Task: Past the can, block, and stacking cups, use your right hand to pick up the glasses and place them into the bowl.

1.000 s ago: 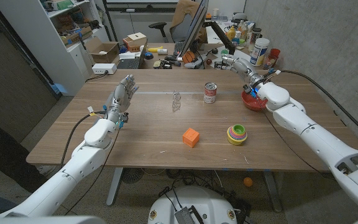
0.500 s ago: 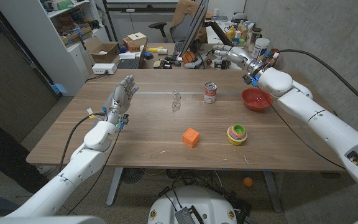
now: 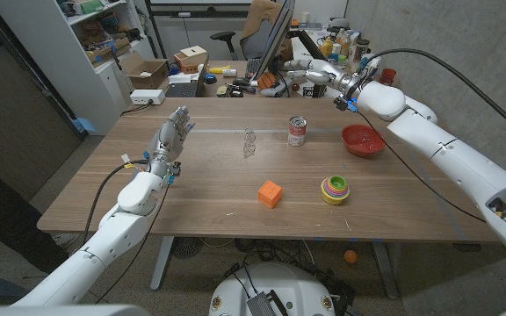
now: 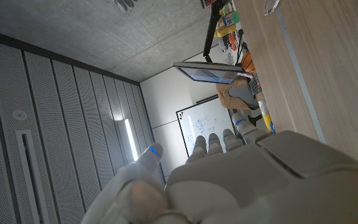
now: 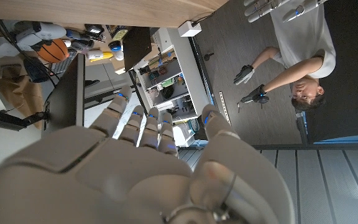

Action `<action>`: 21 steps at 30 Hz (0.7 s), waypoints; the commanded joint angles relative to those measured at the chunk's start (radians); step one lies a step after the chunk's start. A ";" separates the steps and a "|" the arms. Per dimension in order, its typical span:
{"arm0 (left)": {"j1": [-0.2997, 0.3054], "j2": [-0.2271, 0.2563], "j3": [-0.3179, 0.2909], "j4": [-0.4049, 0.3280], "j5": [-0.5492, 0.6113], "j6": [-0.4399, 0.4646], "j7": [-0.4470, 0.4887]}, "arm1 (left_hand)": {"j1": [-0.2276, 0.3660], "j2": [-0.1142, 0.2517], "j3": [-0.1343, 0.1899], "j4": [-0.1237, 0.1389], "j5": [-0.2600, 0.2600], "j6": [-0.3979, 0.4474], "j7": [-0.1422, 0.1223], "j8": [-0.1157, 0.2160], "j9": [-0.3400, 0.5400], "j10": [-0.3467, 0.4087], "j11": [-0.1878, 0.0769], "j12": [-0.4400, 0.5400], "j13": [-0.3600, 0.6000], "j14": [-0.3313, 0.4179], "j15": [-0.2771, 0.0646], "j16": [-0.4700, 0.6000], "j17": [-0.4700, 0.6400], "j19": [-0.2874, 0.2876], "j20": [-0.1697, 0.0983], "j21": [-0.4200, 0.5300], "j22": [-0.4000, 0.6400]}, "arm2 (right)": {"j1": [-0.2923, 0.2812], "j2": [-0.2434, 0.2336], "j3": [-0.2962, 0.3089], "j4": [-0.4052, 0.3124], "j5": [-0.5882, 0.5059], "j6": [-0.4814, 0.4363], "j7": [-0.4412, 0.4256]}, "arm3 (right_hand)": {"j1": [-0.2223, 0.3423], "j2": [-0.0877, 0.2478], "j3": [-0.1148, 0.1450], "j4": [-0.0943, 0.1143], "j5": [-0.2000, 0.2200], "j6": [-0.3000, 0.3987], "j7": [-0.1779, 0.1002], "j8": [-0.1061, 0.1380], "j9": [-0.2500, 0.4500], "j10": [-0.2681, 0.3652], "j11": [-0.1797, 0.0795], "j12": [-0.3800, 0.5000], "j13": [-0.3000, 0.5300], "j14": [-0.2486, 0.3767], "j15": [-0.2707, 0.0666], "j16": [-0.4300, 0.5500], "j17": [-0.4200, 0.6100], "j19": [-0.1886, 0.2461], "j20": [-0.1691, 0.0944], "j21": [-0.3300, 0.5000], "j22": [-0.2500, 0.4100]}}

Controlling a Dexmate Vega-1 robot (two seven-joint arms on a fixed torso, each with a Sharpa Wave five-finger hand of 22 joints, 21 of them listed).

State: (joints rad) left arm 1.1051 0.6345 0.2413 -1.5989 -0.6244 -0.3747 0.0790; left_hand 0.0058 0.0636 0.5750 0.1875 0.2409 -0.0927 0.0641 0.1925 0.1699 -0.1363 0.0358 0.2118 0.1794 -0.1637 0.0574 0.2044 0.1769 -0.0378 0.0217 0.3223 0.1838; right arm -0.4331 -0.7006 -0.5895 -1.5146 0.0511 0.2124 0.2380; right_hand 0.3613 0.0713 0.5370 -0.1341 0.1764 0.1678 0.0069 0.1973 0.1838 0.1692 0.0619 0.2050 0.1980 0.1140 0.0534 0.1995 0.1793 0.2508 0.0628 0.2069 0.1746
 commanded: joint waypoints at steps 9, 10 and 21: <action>-0.017 -0.015 0.002 0.050 -0.016 -0.028 -0.041 | 0.005 0.116 0.006 0.000 0.011 0.001 0.004 -0.002 0.005 0.006 -0.001 0.000 0.003 0.008 0.002 -0.004 0.003 0.002 0.001 0.002 0.005 | 0.172 0.123 -0.117 0.149 -0.140 0.032 0.059 | 0.016 -0.001 0.000 -0.012 -0.002 -0.001 -0.004 -0.002 0.006 -0.008 -0.006 -0.003 0.002 -0.009 -0.005 -0.004 0.006 -0.004 -0.006 -0.002 0.004; -0.018 -0.016 0.002 0.053 -0.016 -0.029 -0.043 | 0.005 0.116 0.006 0.000 0.011 0.002 0.004 -0.002 0.005 0.006 -0.001 0.000 0.003 0.008 0.003 -0.004 0.003 0.002 0.001 0.002 0.005 | 0.181 0.130 -0.125 0.160 -0.151 0.038 0.057 | 0.016 -0.001 0.000 -0.012 -0.002 -0.001 -0.004 -0.002 0.006 -0.008 -0.006 -0.003 0.002 -0.009 -0.005 -0.004 0.006 -0.005 -0.006 -0.002 0.004; -0.022 -0.017 0.000 0.070 -0.024 -0.038 -0.052 | 0.005 0.116 0.006 0.000 0.011 0.004 0.004 -0.003 0.006 0.007 -0.001 -0.001 0.003 0.009 0.003 -0.006 0.003 0.003 0.001 0.001 0.005 | 0.275 0.197 -0.204 0.258 -0.281 0.102 0.036 | 0.027 -0.005 0.000 -0.022 0.000 -0.009 -0.008 -0.005 0.006 -0.019 -0.014 -0.007 0.003 -0.014 -0.015 -0.006 0.005 -0.007 -0.011 -0.003 0.004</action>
State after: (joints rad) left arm 1.0890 0.6215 0.2413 -1.5477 -0.6404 -0.4006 0.0389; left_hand 0.0058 0.0636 0.5750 0.1875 0.2487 -0.0928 0.0641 0.1925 0.1698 -0.1364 0.0358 0.2118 0.1793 -0.1587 0.0624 0.1986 0.1770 -0.0380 0.0216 0.3222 0.1837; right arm -0.2506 -0.5706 -0.7190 -1.3529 -0.1276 0.2672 0.2832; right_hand 0.3760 0.0672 0.5329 -0.1464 0.1765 0.1624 0.0017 0.1973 0.1855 0.1565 0.0493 0.1976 0.1979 0.1034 0.0426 0.1961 0.1792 0.2430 0.0549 0.2069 0.1745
